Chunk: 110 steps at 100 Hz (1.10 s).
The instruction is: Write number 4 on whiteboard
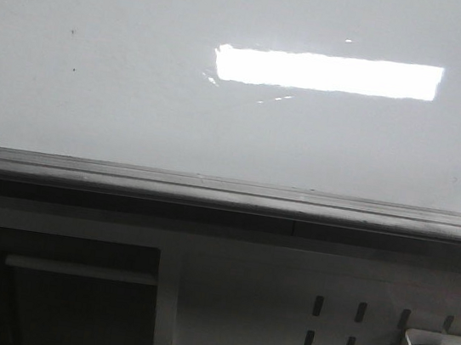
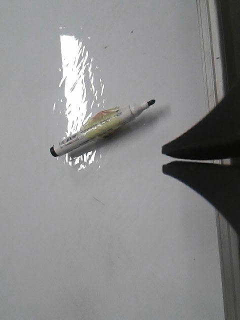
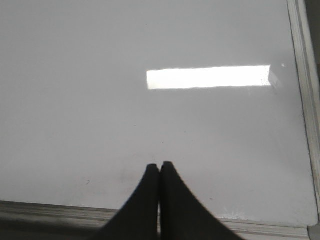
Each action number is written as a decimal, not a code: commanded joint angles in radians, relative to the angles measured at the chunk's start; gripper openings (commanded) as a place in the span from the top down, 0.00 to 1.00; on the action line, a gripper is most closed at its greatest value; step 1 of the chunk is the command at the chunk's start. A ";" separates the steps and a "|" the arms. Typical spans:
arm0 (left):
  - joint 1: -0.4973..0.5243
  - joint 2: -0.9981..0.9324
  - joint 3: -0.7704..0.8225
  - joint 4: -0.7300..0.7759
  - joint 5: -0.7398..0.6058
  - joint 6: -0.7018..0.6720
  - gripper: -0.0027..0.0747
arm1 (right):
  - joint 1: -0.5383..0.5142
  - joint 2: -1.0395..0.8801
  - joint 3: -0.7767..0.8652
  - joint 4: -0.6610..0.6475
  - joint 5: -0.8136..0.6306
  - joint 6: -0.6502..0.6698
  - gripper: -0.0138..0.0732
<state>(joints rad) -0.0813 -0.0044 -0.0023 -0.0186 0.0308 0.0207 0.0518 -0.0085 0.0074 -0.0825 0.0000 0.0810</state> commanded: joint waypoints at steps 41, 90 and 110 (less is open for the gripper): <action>-0.009 -0.028 0.028 0.000 -0.079 -0.002 0.99 | -0.005 -0.022 0.021 -0.001 -0.084 -0.008 0.92; -0.009 -0.028 0.028 0.000 -0.094 -0.002 0.99 | -0.005 -0.022 0.021 -0.001 -0.084 -0.008 0.92; -0.009 -0.028 0.009 -0.019 -0.171 -0.002 0.99 | -0.005 -0.022 0.001 -0.007 -0.106 -0.008 0.92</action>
<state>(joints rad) -0.0813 -0.0044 -0.0023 -0.0208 -0.0269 0.0225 0.0518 -0.0085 0.0074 -0.0825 -0.0224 0.0810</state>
